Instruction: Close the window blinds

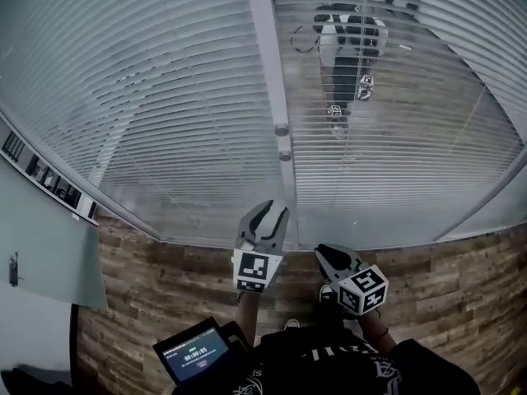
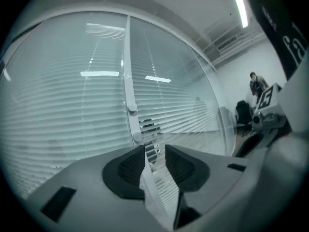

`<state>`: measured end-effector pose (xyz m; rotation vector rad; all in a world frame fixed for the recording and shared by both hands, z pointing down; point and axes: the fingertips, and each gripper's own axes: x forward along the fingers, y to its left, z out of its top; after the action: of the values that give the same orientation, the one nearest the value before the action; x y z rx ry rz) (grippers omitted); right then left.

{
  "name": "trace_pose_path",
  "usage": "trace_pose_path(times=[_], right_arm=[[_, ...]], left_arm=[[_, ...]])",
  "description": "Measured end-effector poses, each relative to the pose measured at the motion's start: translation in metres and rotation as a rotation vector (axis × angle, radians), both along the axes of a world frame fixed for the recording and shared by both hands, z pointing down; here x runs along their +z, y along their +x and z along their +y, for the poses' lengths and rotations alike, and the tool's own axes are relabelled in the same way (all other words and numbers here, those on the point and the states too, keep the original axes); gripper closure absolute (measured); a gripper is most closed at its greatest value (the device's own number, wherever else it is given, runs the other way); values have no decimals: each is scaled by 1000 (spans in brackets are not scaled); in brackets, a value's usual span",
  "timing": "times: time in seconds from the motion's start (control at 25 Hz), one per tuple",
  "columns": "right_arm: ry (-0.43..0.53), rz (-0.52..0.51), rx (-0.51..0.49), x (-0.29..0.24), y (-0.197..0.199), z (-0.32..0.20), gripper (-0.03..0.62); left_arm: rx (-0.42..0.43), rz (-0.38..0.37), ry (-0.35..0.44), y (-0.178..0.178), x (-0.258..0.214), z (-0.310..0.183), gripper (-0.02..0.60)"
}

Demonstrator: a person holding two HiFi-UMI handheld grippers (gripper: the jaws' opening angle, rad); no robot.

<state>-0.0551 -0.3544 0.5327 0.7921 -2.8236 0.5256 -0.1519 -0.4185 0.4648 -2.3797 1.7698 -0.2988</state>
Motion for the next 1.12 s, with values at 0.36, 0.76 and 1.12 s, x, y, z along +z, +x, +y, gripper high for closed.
trace_pose_path(times=[0.36,0.76,1.12], right_arm=[[26,19,-158,-15,4,-82,539],[11,23,-250,-16,8,-118,539],[-14,-18,-254,-19,-1,-126,539]], left_arm=[[-180,-527,-10,-6,-24,-123,451],[-273,-310,-109,-11,-25,-159,454],[-269,732,-37,-28,-34,-157,454]])
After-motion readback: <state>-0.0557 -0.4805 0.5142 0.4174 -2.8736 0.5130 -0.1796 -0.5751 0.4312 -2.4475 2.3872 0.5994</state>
